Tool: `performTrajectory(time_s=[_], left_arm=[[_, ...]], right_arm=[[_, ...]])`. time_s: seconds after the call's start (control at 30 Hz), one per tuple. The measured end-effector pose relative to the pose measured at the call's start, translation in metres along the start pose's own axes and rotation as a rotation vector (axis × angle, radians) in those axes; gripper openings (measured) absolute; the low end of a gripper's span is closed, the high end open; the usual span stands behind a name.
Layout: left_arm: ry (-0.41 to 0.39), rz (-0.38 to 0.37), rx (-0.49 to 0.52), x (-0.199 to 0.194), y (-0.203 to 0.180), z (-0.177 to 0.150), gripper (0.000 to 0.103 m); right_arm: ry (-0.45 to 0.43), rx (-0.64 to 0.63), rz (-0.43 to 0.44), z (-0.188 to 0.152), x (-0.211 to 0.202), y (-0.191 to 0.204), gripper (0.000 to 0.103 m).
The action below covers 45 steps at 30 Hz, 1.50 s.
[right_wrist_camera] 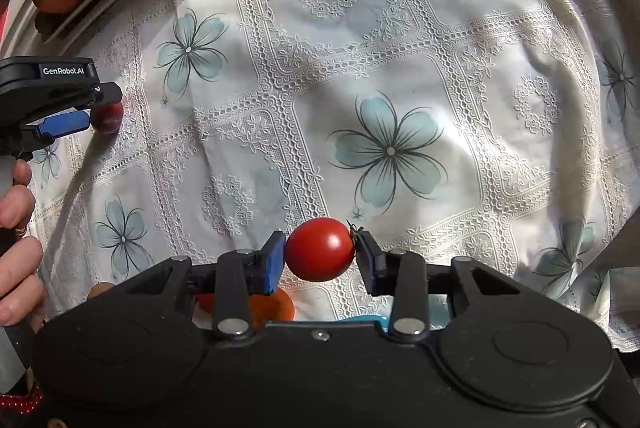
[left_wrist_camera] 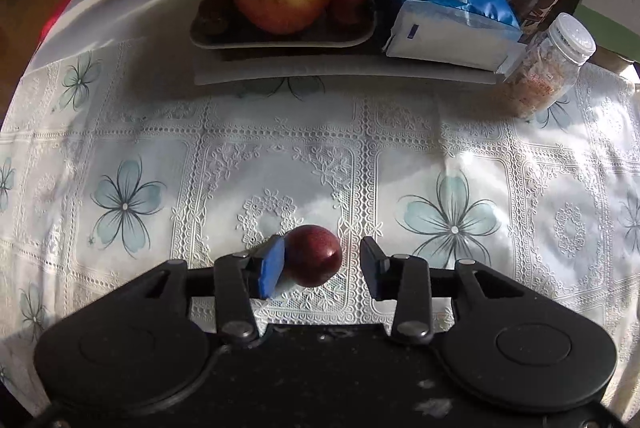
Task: Organize fruits
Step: 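Carry the plum in the left tool and tomato in the right tool over the tray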
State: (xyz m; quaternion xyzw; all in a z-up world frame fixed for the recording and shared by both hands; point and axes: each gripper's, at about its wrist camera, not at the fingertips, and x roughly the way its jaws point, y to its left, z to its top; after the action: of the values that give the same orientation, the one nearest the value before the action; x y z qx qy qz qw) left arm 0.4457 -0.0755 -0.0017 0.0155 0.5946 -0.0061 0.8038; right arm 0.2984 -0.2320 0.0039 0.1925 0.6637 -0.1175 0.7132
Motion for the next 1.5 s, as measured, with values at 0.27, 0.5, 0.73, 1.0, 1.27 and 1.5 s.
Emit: performTrajectory(time_s=[0.27,0.5,0.73,1.0,1.27,1.5], left_arm=[[0.024,0.051,0.008,0.011,-0.004,-0.007,0.044],[0.051,0.018,-0.028,0.021,-0.003,-0.008,0.038],[0.049,-0.012,-0.020,0.013,-0.002,-0.008,0.038],[0.039,-0.057,-0.021,-0.026,0.008,-0.020,0.038],[-0.008,-0.099,-0.001,-0.081,0.017,-0.069,0.038],[-0.022,-0.093,0.013,-0.113,0.032,-0.135,0.038]], right_arm=[[-0.010,0.004,-0.002,-0.001,-0.002,-0.001,0.048],[-0.019,0.007,0.006,-0.001,-0.006,-0.003,0.048],[-0.025,0.003,0.017,-0.002,-0.010,-0.002,0.048],[-0.042,-0.001,0.005,-0.002,-0.010,-0.003,0.048],[-0.073,-0.028,-0.013,-0.007,-0.006,-0.002,0.047],[-0.175,-0.085,-0.055,-0.020,-0.010,0.001,0.047]])
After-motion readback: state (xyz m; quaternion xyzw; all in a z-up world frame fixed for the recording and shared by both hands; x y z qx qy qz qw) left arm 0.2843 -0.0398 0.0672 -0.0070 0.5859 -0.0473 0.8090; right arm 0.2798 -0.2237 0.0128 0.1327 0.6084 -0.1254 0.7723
